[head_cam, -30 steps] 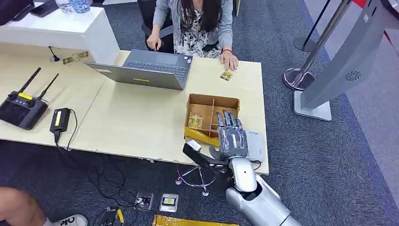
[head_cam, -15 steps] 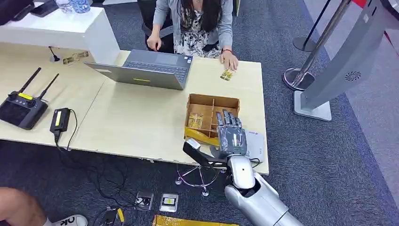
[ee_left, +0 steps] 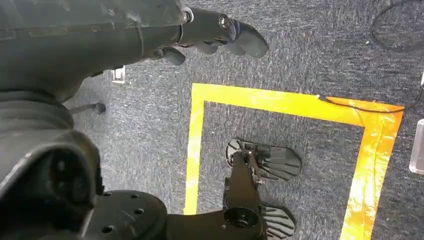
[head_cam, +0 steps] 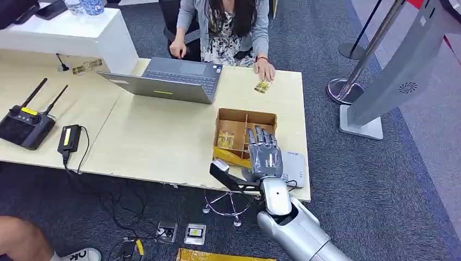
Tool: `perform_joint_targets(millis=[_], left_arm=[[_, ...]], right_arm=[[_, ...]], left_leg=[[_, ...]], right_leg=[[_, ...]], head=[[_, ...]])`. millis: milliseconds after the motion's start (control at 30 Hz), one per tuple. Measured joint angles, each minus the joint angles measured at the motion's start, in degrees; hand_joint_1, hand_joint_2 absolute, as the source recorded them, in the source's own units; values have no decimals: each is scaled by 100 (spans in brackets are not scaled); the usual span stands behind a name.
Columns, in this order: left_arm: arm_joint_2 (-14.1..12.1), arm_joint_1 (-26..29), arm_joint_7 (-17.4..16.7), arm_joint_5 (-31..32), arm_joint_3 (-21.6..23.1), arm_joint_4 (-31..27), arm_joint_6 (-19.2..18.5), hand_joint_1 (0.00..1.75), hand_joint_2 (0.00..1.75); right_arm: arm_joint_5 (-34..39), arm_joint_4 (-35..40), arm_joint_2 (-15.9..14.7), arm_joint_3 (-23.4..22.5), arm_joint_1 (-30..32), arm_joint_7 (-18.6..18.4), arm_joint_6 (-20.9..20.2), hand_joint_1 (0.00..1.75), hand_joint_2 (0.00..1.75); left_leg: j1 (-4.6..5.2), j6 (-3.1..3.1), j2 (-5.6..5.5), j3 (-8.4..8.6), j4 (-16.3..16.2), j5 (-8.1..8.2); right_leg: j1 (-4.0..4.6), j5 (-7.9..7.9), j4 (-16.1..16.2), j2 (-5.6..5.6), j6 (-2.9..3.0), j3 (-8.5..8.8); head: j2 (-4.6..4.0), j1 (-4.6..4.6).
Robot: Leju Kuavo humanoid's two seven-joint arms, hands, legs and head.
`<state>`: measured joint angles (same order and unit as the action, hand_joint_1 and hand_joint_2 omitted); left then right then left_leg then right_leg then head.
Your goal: Pass the card to the sensor for recognition and then transmit it.
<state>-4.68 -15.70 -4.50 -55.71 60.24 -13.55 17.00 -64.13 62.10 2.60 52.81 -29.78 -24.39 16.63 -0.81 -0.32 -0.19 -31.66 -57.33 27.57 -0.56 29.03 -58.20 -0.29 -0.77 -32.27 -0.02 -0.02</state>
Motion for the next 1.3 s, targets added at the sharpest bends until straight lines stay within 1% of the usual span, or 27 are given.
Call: perform_joint_targets(millis=[667,733,767,833,867,1067,1100,1133,1167,1300], left_arm=[[0,1,-2,9,0,0,-4,0,0],[0,2,0,9,0,0,-2,0,0],[0,1,0,9,0,0,0,0,0],[0,2,0,9,0,0,0,0,0],[0,2,0,11,0,0,0,0,0],[0,2,0,13,0,0,2,0,0],[0,2,0,13,0,0,2,0,0],[0,2,0,13,0,0,2,0,0],[0,2,0,13,0,0,4,0,0],[0,2,0,13,0,0,4,0,0]], right_arm=[[-100,-312,55,100,-92,28,-68,0,175],[-107,-332,55,122,-93,46,-57,12,175],[-111,-348,55,131,-93,63,-50,5,175],[-131,-376,55,144,-94,74,-44,5,175],[-146,-391,55,149,-95,77,-42,0,175],[-243,-463,55,160,-97,70,-48,0,175],[-260,-474,55,160,-97,66,-50,42,175],[-271,-490,55,160,-98,59,-55,166,175],[-271,-505,55,162,-98,57,-59,175,175],[-258,-538,55,166,-100,61,-68,175,175]], left_leg=[[0,0,0,0,0,0],[0,0,0,0,0,0],[0,0,0,0,0,0],[0,0,0,0,0,0],[0,0,0,0,0,0],[0,0,0,0,0,0],[0,0,0,0,0,0],[0,0,0,0,0,0],[0,0,0,0,0,0],[0,0,0,0,0,0]], right_leg=[[0,0,0,0,0,0],[0,0,0,0,0,0],[0,0,0,0,0,0],[0,0,0,0,0,0],[0,0,0,0,0,0],[0,0,0,0,0,0],[0,0,0,0,0,0],[0,0,0,0,0,0],[0,0,0,0,0,0],[0,0,0,0,0,0]], head=[[0,0],[0,-2],[0,-2],[0,0],[0,0],[0,-2],[0,0],[0,-2],[0,0],[0,0]])
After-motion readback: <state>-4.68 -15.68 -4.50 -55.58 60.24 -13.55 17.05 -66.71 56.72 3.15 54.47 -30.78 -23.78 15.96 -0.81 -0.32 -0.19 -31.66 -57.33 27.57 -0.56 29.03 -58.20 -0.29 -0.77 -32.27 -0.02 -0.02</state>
